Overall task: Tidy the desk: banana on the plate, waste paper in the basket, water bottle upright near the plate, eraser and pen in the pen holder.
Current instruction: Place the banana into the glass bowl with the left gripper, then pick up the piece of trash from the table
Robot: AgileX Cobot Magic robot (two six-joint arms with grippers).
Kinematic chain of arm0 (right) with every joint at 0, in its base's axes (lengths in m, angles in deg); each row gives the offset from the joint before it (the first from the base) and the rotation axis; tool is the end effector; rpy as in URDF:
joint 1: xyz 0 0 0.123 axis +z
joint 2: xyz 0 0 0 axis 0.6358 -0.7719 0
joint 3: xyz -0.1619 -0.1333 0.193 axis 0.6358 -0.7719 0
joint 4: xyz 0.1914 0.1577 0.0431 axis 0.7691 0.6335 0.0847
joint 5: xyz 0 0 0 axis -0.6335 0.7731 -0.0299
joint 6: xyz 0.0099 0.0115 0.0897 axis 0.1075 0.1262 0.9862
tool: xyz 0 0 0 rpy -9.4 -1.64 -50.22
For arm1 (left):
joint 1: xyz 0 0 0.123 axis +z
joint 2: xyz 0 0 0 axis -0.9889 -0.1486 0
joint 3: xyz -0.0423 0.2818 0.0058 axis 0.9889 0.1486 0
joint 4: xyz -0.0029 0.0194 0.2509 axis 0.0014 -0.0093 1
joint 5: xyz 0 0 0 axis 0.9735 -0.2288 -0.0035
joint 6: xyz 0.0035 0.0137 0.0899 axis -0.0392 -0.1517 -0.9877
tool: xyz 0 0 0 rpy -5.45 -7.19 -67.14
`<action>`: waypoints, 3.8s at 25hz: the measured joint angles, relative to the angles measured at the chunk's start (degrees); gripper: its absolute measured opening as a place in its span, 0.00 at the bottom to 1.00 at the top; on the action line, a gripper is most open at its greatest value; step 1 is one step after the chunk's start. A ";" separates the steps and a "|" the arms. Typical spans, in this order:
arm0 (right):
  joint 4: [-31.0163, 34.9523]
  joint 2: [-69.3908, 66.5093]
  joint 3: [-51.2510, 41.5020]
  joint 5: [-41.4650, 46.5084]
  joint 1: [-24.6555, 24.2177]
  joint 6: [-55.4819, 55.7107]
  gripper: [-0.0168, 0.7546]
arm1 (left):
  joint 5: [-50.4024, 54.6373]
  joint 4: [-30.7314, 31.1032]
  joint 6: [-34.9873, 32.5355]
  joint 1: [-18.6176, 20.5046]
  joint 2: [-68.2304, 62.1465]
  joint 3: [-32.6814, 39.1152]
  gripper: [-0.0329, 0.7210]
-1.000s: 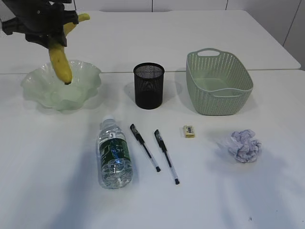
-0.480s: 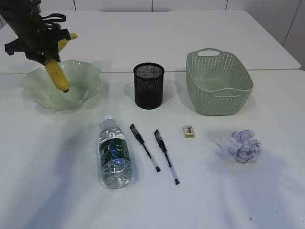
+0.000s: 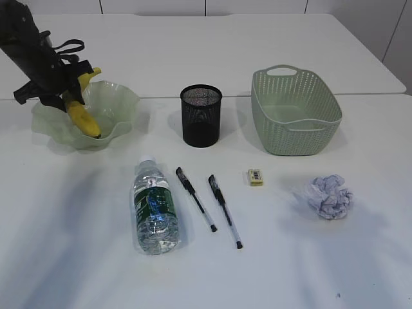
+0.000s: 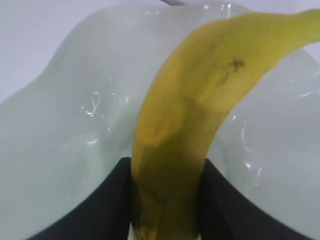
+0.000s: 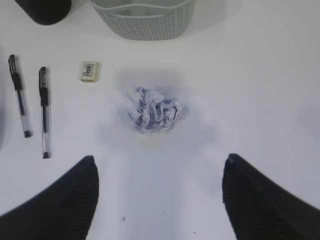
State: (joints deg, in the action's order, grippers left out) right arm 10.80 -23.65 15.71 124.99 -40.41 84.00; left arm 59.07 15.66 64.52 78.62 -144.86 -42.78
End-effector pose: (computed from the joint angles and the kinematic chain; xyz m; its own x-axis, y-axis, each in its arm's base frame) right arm 0.1926 0.0078 0.3211 -0.7879 0.0199 -0.6155 -0.0518 0.9938 0.0985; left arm 0.5273 -0.0335 0.1688 -0.7889 -0.5011 -0.3559 -0.4039 0.8591 -0.3142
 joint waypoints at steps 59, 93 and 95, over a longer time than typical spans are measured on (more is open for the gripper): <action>0.00 0.00 0.09 5.76 0.00 0.00 0.76 | 22.20 2.70 -19.02 -4.54 23.03 -4.80 0.63; 1.90 -23.88 14.02 7.54 0.00 0.00 0.76 | 6.41 5.27 -25.36 -4.54 62.57 69.87 0.63; 1.90 -26.05 14.84 7.54 0.68 -0.40 0.76 | 5.55 4.90 -25.36 -4.54 62.57 69.87 0.63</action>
State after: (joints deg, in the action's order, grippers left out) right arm 12.70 -49.70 30.55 132.54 -39.73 83.60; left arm 64.61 20.56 39.15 74.08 -82.29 27.09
